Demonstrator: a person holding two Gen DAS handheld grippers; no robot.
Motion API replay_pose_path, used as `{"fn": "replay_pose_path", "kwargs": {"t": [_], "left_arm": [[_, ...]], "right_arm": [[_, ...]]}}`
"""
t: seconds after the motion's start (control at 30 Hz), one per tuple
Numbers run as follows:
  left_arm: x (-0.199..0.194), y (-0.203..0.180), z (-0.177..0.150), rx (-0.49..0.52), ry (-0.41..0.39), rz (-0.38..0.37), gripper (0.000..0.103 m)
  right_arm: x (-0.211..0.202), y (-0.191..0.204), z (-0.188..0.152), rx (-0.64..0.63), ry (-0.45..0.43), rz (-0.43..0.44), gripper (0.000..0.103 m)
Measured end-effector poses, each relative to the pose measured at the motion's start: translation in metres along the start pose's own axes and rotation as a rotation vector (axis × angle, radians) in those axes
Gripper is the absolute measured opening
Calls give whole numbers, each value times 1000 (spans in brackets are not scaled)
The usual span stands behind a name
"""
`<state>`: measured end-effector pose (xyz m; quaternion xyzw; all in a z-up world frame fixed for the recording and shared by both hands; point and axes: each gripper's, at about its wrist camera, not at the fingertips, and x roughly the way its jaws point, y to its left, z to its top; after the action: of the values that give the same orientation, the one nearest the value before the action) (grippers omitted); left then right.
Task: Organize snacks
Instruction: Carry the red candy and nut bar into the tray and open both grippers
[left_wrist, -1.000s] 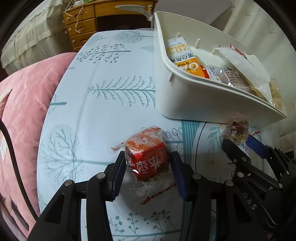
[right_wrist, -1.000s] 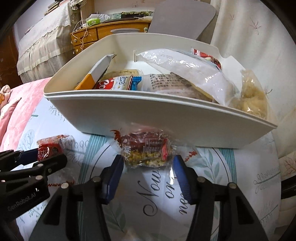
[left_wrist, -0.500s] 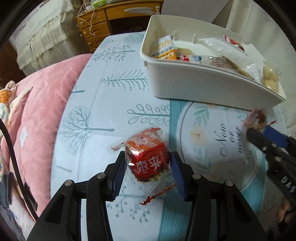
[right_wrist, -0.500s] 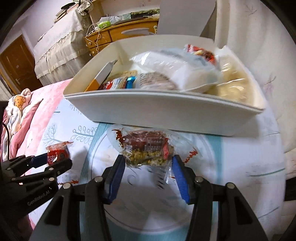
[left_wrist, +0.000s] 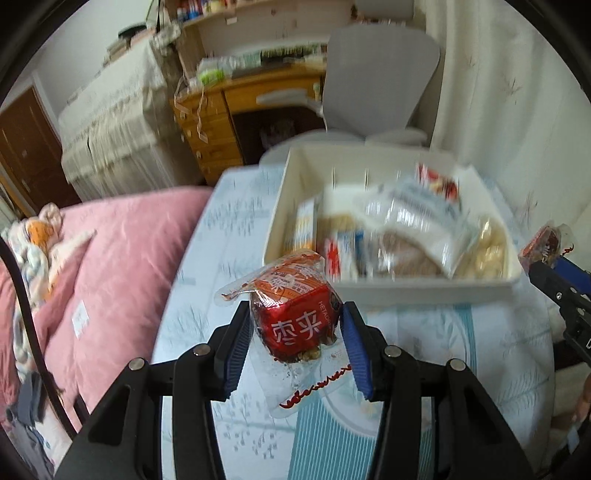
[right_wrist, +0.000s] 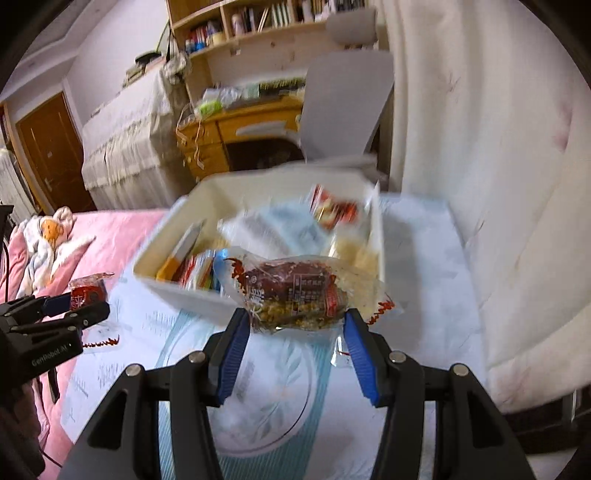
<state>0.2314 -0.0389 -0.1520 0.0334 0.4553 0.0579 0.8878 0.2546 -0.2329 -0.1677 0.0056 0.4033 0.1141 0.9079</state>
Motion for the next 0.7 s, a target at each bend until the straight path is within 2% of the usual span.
{"fn": "replay_pose_path", "kwargs": {"t": [0.17,0.27,0.37,0.57,0.67,0.7], "left_arm": [[-12,-8,35,18,-39,18,47],[-11,-11,61,18,-56,11,47],[-4,-13,82,20,-66,14,47],[16,-24,118,26,-56,-84,47],[23,-34,125,65,-30,-138,49],[23,-37,126,76,-20,-155,52]], "right_arm": [[-9,-7,28,-3,-44,8,53],[-11,-9,46,-23,-88,47,53],[-8,-7,61,-52,-120,50,54],[10,-5,78,-65,-128,51,54],[22,-6,77,-42,-94,25,60],[25,-8,77,-35,-76,8,60]]}}
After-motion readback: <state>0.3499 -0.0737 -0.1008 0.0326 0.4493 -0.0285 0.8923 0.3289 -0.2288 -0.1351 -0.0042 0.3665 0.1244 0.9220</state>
